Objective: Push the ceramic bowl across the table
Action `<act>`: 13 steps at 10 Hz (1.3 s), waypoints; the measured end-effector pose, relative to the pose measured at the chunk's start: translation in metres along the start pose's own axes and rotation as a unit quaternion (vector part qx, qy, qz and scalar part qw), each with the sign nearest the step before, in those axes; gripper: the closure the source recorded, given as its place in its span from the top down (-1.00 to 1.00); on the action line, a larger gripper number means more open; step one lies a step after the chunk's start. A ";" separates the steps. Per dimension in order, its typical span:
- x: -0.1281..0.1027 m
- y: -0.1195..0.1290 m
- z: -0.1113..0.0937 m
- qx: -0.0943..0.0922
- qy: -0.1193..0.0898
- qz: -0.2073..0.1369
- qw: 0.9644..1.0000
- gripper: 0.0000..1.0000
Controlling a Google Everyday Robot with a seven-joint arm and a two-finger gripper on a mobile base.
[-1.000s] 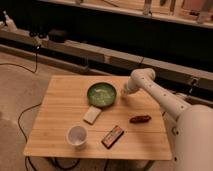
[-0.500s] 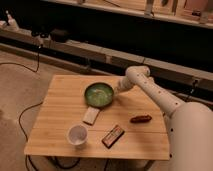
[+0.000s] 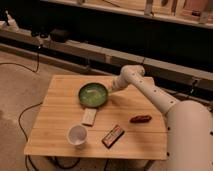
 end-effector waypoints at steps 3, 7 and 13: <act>0.002 -0.026 0.014 0.033 -0.003 -0.003 0.999 -1.00; 0.002 -0.069 0.034 0.073 -0.022 -0.030 0.997 -1.00; 0.012 -0.138 0.053 0.118 -0.035 -0.092 0.988 -1.00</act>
